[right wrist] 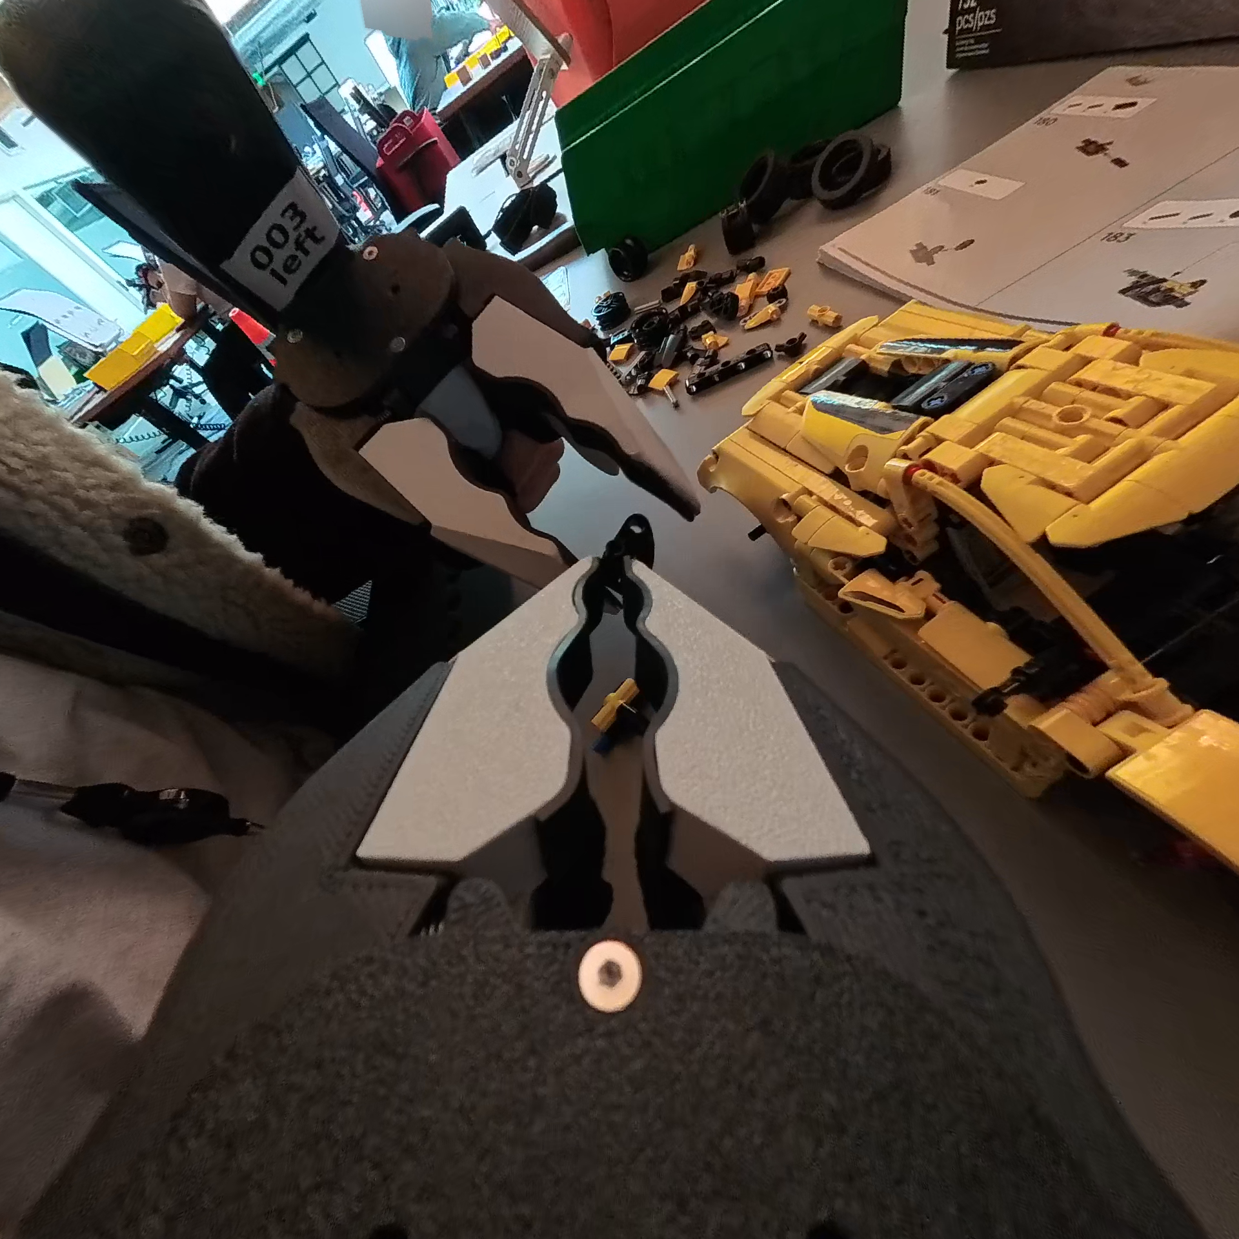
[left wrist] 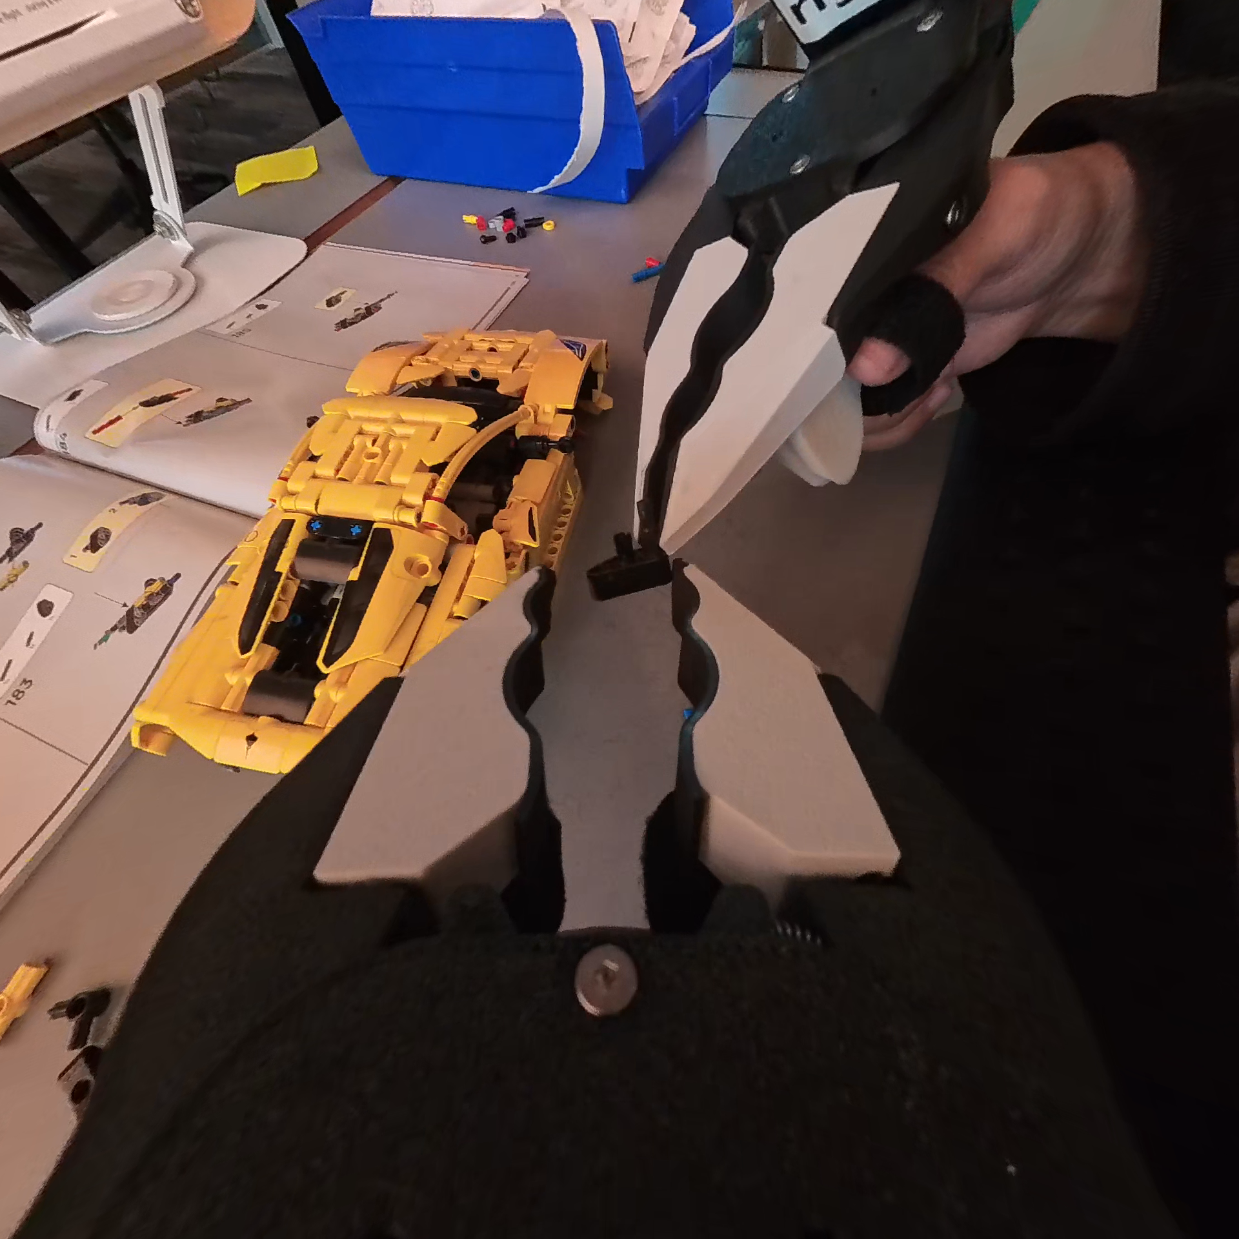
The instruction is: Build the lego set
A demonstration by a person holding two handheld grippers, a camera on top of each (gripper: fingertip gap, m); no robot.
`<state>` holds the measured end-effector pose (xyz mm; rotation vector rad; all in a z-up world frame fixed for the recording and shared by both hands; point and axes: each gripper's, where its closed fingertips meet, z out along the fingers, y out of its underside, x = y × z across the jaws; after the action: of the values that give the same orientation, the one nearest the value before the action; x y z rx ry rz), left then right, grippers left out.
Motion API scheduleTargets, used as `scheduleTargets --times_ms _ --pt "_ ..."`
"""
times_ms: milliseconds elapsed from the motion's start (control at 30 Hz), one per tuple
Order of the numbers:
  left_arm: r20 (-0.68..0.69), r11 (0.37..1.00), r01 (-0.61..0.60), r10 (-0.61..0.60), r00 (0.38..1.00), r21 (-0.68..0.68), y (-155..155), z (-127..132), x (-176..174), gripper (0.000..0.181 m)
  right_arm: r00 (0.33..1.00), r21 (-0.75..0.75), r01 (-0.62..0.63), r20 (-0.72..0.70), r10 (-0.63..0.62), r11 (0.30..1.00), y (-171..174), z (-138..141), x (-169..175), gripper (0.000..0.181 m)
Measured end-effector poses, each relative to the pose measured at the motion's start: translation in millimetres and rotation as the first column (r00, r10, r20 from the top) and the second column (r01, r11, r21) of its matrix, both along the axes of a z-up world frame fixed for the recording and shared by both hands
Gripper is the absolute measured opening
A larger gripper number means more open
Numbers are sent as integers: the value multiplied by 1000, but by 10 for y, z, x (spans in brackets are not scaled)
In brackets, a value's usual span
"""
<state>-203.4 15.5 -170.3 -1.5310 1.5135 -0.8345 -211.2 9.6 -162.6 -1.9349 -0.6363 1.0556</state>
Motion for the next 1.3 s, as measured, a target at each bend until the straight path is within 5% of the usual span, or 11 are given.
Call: scheduleTargets --times_ms 133,1300 --pt "-1 1000 21 -21 1000 18 -32 -6 7 25 1000 1 4 2 -4 1000 7 -4 8 3" --pt "-75 988 39 -27 997 152 0 -42 -51 24 987 -146 4 -156 -27 989 46 -14 17 4"
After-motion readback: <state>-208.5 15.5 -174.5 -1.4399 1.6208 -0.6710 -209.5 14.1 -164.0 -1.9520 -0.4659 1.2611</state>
